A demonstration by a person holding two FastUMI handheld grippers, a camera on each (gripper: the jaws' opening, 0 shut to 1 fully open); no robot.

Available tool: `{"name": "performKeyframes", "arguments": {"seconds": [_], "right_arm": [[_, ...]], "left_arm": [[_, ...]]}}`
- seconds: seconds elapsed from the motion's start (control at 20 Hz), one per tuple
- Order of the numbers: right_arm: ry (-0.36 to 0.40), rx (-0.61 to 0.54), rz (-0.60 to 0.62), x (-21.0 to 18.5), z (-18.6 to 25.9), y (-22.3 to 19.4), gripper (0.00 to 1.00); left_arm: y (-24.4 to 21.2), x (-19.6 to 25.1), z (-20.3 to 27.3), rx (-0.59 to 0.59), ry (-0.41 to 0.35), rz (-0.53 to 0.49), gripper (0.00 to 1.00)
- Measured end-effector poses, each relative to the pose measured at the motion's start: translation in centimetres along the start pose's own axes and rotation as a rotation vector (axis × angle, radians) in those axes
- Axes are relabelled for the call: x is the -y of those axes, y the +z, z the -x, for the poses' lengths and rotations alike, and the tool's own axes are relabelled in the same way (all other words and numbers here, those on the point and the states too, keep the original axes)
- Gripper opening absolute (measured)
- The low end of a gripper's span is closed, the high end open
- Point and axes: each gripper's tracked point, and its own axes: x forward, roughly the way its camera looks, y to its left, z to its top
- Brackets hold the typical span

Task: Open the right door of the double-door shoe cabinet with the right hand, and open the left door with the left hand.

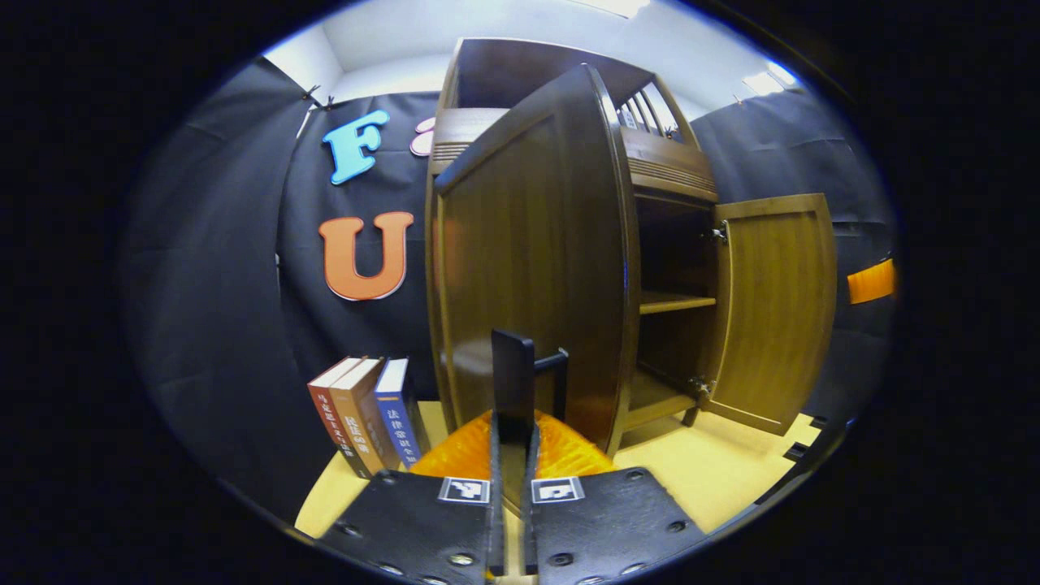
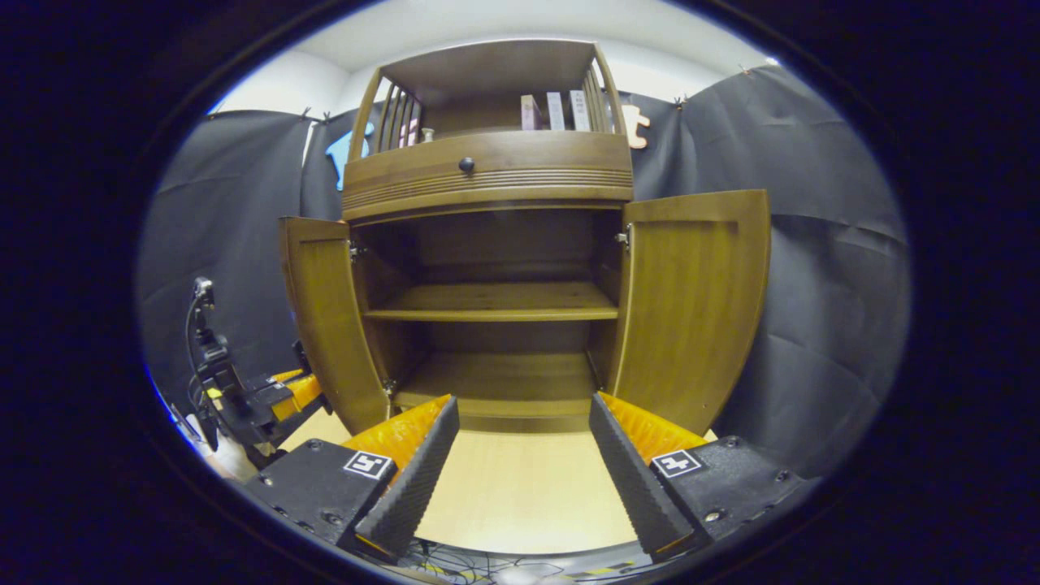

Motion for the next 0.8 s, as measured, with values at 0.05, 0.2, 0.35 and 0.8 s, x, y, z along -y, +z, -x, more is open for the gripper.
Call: {"name": "performKeyframes", "arguments": {"seconds": [0.05, 0.2, 0.35, 0.8], "right_arm": [[0.006, 0.004, 0.001, -0.2, 0.0, 0.1, 1.00], [0.022, 0.007, -0.004, -0.6, -0.4, 0.0, 1.00], [0.030, 0.004, -0.004, -0.7, -0.9, 0.0, 1.00], [0.051, -0.002, 0.003, -1.0, -1.5, -0.1, 1.00]], "left_arm": [[0.5, -0.6, 0.2, 0.003, 0.013, -0.005, 0.04], [0.2, -2.2, 0.7, 0.001, 0.044, -0.023, 0.01], [0.2, -3.3, 1.2, 0.011, 0.045, -0.025, 0.00], [0.1, -5.9, 1.7, 0.024, 0.041, -0.015, 0.00]]}}
